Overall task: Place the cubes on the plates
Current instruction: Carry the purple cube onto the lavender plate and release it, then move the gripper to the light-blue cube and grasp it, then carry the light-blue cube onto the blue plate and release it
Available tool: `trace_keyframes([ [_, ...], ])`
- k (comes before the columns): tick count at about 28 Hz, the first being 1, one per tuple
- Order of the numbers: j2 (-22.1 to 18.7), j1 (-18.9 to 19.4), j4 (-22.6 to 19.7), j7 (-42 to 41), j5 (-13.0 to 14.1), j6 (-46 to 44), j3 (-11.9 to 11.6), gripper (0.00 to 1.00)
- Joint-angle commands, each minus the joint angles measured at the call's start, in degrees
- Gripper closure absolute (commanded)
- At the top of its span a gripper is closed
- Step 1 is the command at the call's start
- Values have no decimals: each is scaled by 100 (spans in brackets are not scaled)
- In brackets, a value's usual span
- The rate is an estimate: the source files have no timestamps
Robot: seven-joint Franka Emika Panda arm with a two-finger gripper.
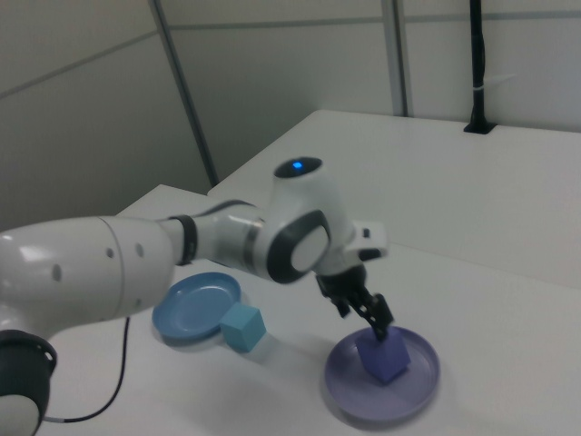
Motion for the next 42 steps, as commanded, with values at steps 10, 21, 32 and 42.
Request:
trace_keyframes([
  [10, -438, 1007, -245, -308, 314, -1260, 353, 0],
  [21, -333, 1482, -307, -387, 314, -1234, 353, 0],
  [32, -157, 1702, -342, -335, 226, -1190, 344, 0],
  [42, -87, 1694, -342, -300, 217, -1085, 300, 62],
])
